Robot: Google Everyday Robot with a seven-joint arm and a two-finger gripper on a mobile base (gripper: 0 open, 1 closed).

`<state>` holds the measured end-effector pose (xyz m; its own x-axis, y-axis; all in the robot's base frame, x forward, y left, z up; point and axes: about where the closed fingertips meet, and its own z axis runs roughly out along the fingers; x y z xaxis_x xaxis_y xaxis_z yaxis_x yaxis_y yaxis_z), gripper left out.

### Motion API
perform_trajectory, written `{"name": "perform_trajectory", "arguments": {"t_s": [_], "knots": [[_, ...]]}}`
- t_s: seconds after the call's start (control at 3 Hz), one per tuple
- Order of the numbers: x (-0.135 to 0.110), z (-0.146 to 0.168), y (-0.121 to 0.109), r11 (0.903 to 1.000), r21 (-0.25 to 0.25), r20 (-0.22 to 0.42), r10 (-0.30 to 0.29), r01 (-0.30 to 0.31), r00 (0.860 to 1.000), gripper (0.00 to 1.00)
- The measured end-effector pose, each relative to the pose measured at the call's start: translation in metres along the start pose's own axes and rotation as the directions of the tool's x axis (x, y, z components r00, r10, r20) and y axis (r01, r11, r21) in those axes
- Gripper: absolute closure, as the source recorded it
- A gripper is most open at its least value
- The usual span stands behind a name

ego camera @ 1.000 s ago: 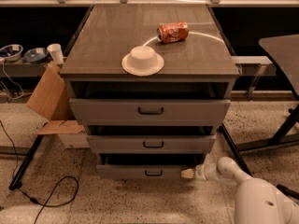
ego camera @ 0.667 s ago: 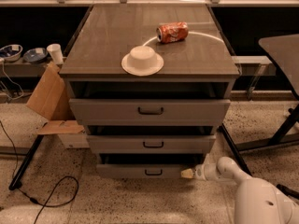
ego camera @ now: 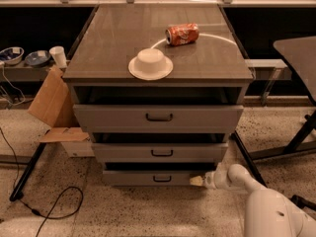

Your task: Close bottom drawer

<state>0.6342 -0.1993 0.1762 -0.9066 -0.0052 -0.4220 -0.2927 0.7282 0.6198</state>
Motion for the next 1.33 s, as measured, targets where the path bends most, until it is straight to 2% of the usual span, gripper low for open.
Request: {"name": "perform_trajectory", "arguments": {"t_s": [0.33,1.33], "knots": [[-0.0167,0.0074,-0.0015,1.0000,0.002,0.023,0.002,-0.002,1.000,1.00],[-0.0225,0.0094,-0.0025,1.0000,0.003,0.037,0.004,-0.004,0.999,1.00]]}}
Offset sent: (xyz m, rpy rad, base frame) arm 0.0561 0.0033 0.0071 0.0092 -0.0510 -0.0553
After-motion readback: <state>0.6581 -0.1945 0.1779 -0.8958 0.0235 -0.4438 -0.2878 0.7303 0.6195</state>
